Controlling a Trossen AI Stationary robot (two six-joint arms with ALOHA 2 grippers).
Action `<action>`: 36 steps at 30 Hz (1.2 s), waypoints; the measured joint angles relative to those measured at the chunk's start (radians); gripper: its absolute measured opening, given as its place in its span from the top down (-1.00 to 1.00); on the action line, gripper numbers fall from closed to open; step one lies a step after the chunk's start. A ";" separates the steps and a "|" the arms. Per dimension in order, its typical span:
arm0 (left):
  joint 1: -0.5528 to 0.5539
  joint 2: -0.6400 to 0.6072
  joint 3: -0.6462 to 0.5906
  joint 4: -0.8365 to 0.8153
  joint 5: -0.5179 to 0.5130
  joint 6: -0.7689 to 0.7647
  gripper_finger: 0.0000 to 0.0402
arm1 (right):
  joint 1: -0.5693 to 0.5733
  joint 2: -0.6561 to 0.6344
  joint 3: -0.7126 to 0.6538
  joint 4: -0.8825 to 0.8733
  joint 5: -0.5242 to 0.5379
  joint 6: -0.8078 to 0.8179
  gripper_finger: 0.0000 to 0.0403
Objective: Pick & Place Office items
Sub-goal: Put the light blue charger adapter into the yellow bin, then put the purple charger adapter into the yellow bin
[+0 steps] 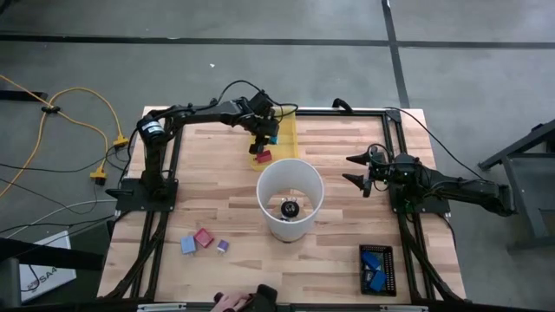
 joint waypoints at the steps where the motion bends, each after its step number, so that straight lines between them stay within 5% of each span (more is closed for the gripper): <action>1: 0.000 0.000 0.000 0.002 0.001 0.008 0.37 | 0.000 0.000 0.000 0.000 0.000 0.000 -0.61; 26: -0.002 0.026 0.003 -0.039 0.057 0.200 0.36 | 0.000 0.000 0.000 0.000 0.000 0.000 -0.61; 36: 0.009 0.030 0.003 -0.042 0.061 0.196 0.18 | 0.000 0.000 0.000 0.000 0.000 0.000 -0.61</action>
